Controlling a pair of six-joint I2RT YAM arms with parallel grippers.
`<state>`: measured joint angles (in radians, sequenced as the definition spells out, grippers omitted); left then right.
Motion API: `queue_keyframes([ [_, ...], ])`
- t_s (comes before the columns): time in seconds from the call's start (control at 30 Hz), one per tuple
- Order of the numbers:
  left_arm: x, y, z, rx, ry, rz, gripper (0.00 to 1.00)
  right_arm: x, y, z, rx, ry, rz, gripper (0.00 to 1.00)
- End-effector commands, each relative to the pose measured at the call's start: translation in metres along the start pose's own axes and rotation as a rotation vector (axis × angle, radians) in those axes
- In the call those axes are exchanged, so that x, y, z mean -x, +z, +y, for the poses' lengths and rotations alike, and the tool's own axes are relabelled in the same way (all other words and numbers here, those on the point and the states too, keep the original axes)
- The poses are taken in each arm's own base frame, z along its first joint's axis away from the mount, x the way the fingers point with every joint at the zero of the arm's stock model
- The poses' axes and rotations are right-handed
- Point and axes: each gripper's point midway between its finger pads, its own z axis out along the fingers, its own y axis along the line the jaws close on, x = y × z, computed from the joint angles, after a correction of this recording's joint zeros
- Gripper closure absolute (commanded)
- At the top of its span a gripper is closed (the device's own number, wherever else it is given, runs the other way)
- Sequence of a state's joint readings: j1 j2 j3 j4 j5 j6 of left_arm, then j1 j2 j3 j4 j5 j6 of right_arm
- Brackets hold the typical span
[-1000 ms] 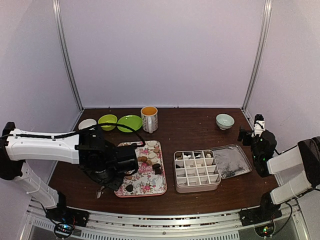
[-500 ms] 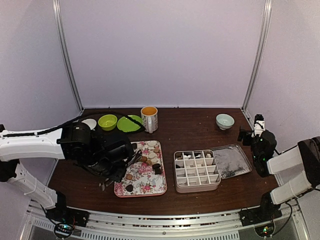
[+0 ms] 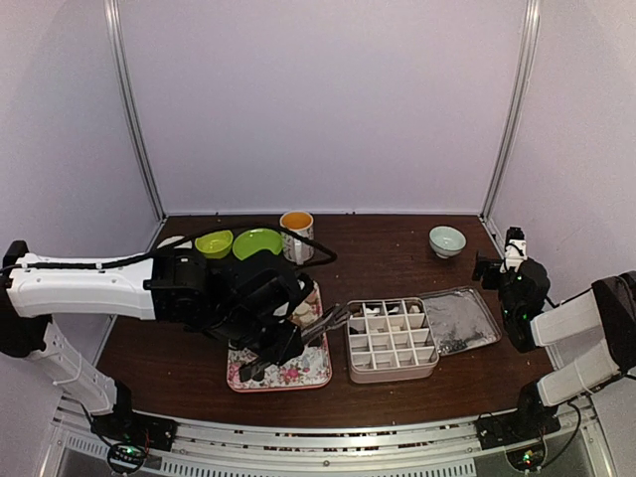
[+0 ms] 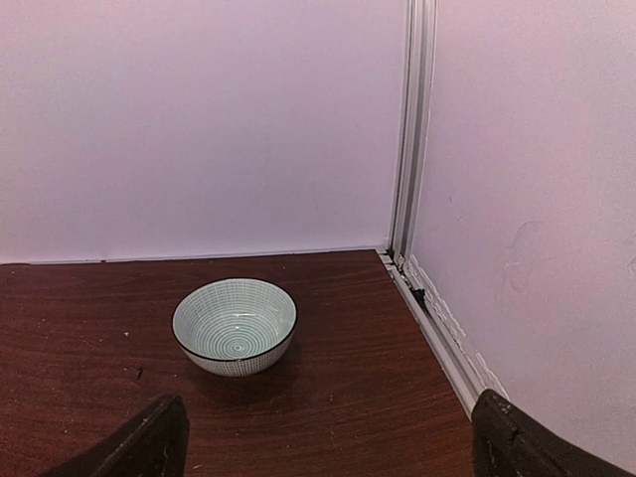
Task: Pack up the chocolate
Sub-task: Place the fake chocolate in the empty pocket of the box.
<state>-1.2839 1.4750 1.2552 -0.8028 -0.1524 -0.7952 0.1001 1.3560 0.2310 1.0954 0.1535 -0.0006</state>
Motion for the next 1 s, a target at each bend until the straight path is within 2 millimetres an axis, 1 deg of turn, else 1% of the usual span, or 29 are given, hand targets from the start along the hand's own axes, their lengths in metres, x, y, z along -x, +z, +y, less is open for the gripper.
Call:
queue_keyframes([
  [0.0,0.021,0.002,-0.033,-0.107,0.051,-0.047,0.75,0.005,0.003,-0.002,-0.008,0.004,-0.011,0.0],
  [0.1,0.022,0.008,-0.041,-0.113,0.072,-0.035,0.75,0.004,0.003,-0.002,-0.008,0.004,-0.01,0.0],
  [0.2,0.021,0.015,-0.044,-0.108,0.084,-0.019,0.75,0.005,0.003,-0.002,-0.007,0.004,-0.011,0.0],
  [0.33,0.016,0.02,-0.041,-0.093,0.087,0.001,0.75,0.005,0.003,-0.002,-0.008,0.004,-0.011,0.0],
  [0.53,0.007,0.025,-0.03,-0.034,0.089,0.04,0.72,0.004,0.003,-0.002,-0.008,0.003,-0.01,0.0],
  [0.7,0.005,0.027,-0.03,-0.035,0.086,0.049,0.7,0.005,0.003,-0.002,-0.008,0.004,-0.011,0.0],
  [0.83,0.003,0.027,-0.029,-0.033,0.072,0.05,0.65,0.005,0.003,-0.002,-0.009,0.004,-0.011,0.0],
  [0.97,0.004,0.023,-0.025,-0.026,0.056,0.036,0.63,0.005,0.003,-0.002,-0.008,0.004,-0.011,0.0],
])
